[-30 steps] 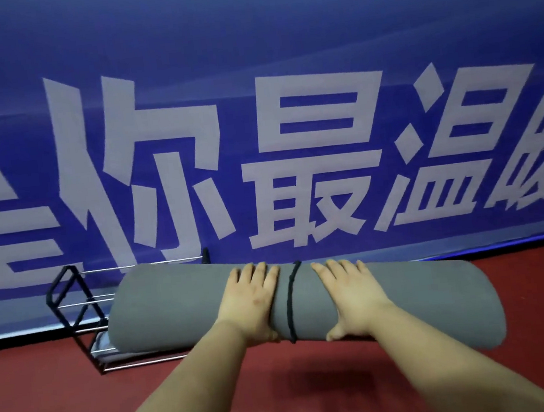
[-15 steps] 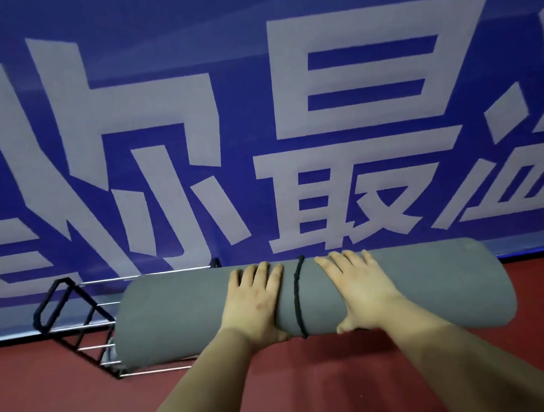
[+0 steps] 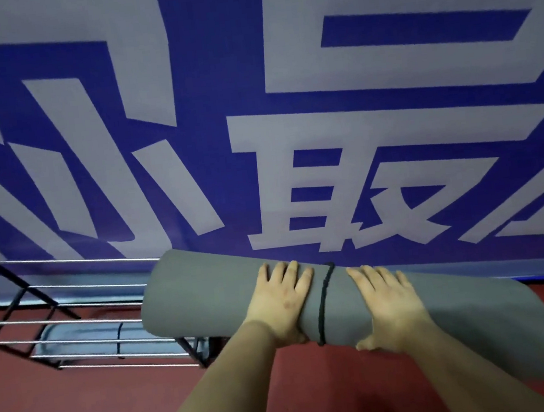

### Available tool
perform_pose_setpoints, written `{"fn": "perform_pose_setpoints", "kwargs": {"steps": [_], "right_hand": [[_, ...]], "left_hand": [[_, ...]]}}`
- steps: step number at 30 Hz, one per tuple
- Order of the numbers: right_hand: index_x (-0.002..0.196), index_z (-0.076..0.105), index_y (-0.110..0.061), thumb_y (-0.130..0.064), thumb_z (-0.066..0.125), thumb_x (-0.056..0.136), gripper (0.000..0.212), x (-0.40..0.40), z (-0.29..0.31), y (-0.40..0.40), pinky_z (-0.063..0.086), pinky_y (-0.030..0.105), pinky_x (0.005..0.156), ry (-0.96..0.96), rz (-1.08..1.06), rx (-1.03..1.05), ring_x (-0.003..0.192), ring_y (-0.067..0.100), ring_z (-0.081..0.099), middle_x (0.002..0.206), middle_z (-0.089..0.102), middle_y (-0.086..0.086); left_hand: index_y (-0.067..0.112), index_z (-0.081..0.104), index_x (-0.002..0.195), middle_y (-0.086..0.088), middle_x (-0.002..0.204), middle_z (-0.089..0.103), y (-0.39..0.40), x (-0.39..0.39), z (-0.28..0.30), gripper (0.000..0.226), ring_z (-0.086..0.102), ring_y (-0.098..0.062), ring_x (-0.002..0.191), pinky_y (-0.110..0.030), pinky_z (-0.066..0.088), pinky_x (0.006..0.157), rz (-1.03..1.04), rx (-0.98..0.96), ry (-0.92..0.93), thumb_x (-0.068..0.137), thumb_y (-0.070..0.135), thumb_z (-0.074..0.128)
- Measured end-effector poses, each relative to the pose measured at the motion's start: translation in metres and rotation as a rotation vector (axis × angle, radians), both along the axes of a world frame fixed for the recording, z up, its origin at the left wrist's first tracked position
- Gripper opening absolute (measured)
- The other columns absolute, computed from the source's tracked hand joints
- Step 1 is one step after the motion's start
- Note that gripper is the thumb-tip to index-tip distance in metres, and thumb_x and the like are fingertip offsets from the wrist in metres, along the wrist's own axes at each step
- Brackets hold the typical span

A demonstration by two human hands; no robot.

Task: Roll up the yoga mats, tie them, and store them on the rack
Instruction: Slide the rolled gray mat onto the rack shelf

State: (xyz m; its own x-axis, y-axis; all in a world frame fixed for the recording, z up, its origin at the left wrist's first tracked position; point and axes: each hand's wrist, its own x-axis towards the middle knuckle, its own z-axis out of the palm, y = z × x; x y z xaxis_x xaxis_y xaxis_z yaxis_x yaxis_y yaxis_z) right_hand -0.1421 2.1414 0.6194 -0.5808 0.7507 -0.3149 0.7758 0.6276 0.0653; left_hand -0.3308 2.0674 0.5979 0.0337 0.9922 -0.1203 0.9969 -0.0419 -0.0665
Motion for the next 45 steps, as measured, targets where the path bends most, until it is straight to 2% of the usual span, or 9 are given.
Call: {"fn": "perform_pose_setpoints", "kwargs": {"steps": [10,19,22,31,45], "right_hand": [[0.15,-0.002,-0.024,-0.066,0.074,0.059,0.126,0.018,-0.161,0.056,0.008,0.046,0.118,-0.029,0.033,0.012,0.143,0.022,0.012,0.155,0.013,0.0],[0.151,0.0,-0.022,-0.068,0.073,0.056,0.128,0.007,-0.323,0.088,0.014,0.045,0.117,0.012,0.067,0.152,0.142,0.024,0.017,0.155,0.016,0.002],[0.151,0.001,-0.021,-0.069,0.073,0.055,0.129,-0.004,-0.365,0.09,0.015,0.045,0.116,0.021,0.075,0.192,0.14,0.024,0.019,0.154,0.018,0.002],[0.151,0.0,-0.02,-0.068,0.074,0.056,0.13,-0.04,-0.391,0.074,0.016,0.048,0.116,0.013,0.089,0.157,0.14,0.025,0.02,0.154,0.018,0.003],[0.151,-0.002,-0.021,-0.067,0.073,0.058,0.128,-0.097,-0.427,0.068,0.013,0.048,0.116,-0.008,0.069,0.187,0.142,0.024,0.016,0.154,0.015,0.002]], "left_hand": [[0.014,0.01,0.148,-0.014,0.15,0.021,0.053,0.021,-0.162,0.114,0.024,-0.032,0.132,-0.051,0.016,0.109,-0.009,-0.03,0.013,0.065,0.071,0.063],[0.013,0.01,0.148,-0.013,0.148,0.022,0.091,0.006,-0.327,0.112,0.026,-0.032,0.132,-0.05,0.019,0.109,-0.019,0.086,0.083,0.065,0.061,0.069],[0.013,0.012,0.147,-0.013,0.147,0.024,0.092,-0.005,-0.365,0.113,0.027,-0.032,0.131,-0.049,0.02,0.109,-0.007,0.126,0.098,0.064,0.061,0.071],[0.015,0.015,0.147,-0.008,0.146,0.026,0.071,-0.041,-0.39,0.115,0.026,-0.029,0.132,-0.047,0.017,0.112,0.021,0.11,0.056,0.06,0.062,0.072],[0.015,0.01,0.148,-0.011,0.15,0.02,0.066,-0.093,-0.433,0.115,0.02,-0.03,0.136,-0.05,0.011,0.114,0.07,0.142,0.033,0.063,0.06,0.072]]}}
